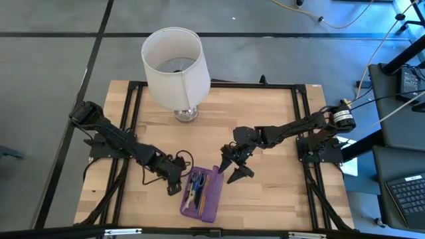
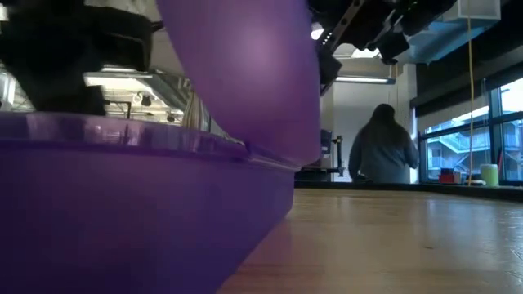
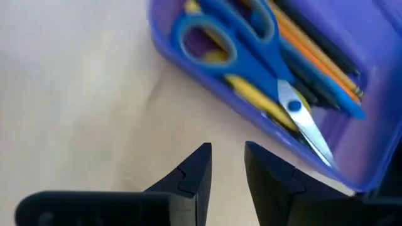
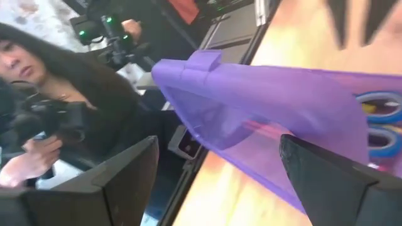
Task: Pick & place school supplies into a supply box
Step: Close the violet supply box
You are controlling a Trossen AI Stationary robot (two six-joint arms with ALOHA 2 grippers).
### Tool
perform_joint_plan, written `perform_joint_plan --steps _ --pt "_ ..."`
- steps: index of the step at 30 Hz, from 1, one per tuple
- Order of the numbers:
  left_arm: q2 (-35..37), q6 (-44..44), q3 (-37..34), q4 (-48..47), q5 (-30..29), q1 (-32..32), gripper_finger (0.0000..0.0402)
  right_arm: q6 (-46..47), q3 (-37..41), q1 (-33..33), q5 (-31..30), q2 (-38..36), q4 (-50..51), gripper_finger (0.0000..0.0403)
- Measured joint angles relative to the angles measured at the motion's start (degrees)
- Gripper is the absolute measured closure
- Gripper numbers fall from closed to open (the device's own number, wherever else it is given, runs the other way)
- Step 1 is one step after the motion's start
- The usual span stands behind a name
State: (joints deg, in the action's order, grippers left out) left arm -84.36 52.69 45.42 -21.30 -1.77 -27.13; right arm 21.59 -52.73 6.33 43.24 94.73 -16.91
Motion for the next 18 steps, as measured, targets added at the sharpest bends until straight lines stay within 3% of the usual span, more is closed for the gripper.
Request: perform_joint_plan --steps 7,18 --pt "-3.9 9.8 -0.1 4.6 -1.0 -5.6 0.0313 -3.3 0.0 0.0 -6.0 0.0 -0.1 0.0069" --pt "-11.4 13.5 -0.2 14.9 0.1 -6.4 0.0313 -5.5 0.0 0.0 -9.1 2.1 0.3 0.0069"
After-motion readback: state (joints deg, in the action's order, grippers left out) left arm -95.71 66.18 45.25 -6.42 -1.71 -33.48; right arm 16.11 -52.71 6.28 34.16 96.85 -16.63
